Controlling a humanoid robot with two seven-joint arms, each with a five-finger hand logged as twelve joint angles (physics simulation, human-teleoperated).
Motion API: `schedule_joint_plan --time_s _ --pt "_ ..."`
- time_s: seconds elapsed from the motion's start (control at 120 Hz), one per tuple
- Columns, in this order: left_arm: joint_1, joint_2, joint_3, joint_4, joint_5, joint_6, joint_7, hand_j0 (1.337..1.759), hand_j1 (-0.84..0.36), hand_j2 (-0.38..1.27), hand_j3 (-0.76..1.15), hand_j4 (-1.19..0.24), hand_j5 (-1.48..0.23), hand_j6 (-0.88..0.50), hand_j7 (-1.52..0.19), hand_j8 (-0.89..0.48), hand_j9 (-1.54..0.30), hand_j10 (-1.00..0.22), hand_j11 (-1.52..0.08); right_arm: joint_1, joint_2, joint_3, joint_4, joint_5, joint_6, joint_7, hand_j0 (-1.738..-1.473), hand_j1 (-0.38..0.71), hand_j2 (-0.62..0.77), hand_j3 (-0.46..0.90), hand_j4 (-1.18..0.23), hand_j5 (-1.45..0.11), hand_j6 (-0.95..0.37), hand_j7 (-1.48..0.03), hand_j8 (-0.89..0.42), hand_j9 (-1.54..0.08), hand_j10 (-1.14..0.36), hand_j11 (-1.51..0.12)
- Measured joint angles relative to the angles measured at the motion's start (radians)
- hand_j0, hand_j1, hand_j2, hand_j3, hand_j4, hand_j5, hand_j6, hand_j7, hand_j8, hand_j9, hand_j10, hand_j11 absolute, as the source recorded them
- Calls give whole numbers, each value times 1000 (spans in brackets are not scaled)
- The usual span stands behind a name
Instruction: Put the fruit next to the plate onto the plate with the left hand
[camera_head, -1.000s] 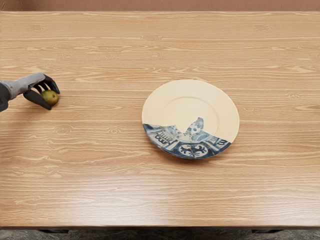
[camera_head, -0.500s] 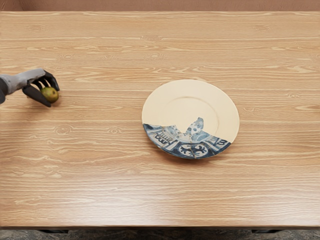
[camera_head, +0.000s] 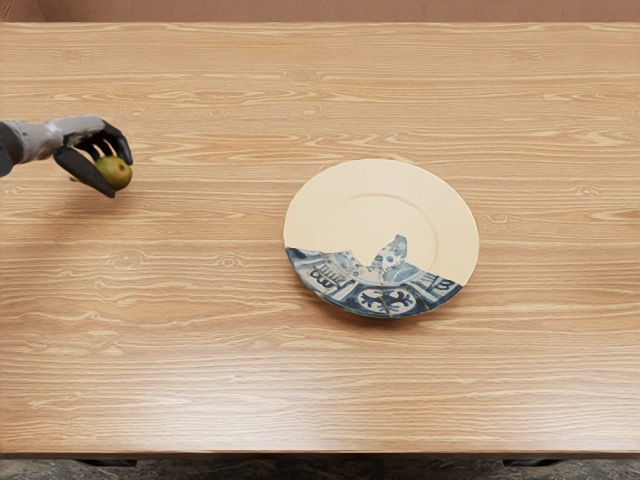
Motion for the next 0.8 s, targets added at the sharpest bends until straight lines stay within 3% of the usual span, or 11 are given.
schedule_joint_plan --time_s 0.517,0.8 --pt "-141 -12 0 -55 -8 -154 17 1654 -236 221 0 -695 -968 -454 -968 -453 -964 -555 -954 1 0 3 6 0 2 0 -1658 -317 -5 0 -26 -34 -26 -34 -26 -34 -26 -34" --pt "-180 -18 -2 -177 -73 -165 91 1653 -215 201 0 -704 -993 -457 -994 -456 -984 -562 -969 3 0 2 7 0 3 -1 -1658 -317 -5 0 -26 -34 -26 -34 -26 -34 -26 -34"
